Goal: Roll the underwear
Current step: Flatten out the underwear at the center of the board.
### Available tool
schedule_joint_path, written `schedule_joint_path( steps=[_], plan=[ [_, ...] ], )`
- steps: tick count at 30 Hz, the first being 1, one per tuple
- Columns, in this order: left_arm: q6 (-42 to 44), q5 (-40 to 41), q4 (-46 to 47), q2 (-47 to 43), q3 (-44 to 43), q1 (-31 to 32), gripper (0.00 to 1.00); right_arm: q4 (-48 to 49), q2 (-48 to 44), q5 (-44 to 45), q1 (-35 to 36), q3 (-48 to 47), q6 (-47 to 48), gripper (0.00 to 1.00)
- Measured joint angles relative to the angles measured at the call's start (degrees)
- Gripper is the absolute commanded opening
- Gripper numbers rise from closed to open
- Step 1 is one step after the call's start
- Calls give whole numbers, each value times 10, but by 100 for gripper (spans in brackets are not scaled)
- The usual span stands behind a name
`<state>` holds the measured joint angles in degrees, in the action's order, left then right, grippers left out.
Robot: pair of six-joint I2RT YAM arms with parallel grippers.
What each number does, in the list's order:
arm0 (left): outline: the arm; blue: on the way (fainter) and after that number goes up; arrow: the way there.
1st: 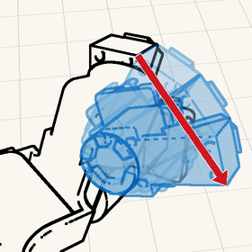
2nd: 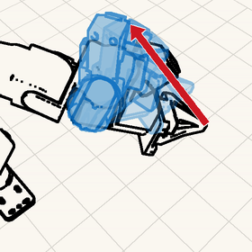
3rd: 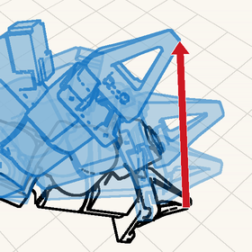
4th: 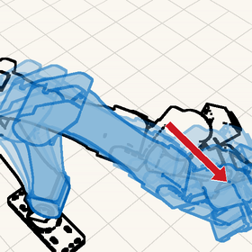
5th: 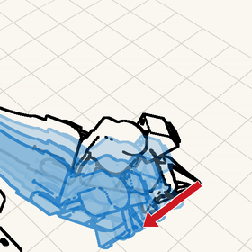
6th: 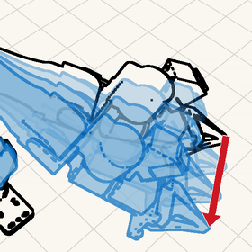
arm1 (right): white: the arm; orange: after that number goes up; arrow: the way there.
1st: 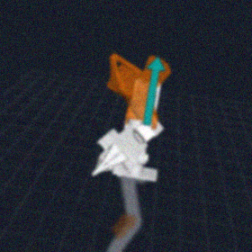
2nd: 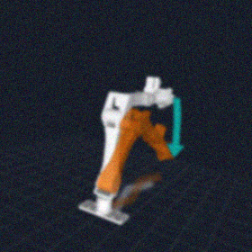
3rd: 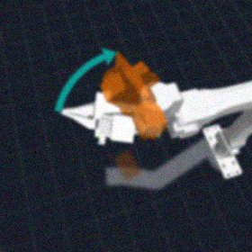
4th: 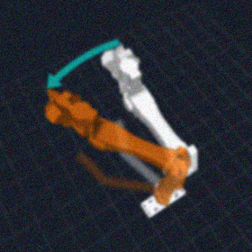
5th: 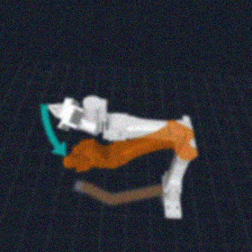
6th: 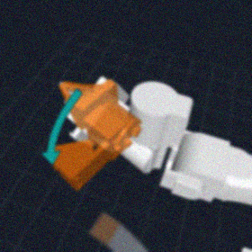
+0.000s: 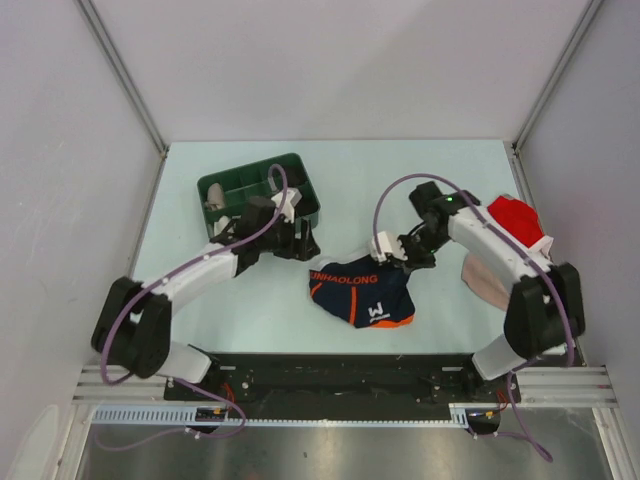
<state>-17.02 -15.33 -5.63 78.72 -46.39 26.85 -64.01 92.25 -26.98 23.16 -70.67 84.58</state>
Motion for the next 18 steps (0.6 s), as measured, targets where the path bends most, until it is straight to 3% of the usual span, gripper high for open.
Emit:
schedule_joint_path(
  steps=[6,18],
  plan=[
    [12,-45,-17,139,-123,2,81,-32,-109,-9,-34,5,14,0],
    [54,-125,-112,331,-295,53,78,-38,-126,-14,-39,71,26,1]
  ],
)
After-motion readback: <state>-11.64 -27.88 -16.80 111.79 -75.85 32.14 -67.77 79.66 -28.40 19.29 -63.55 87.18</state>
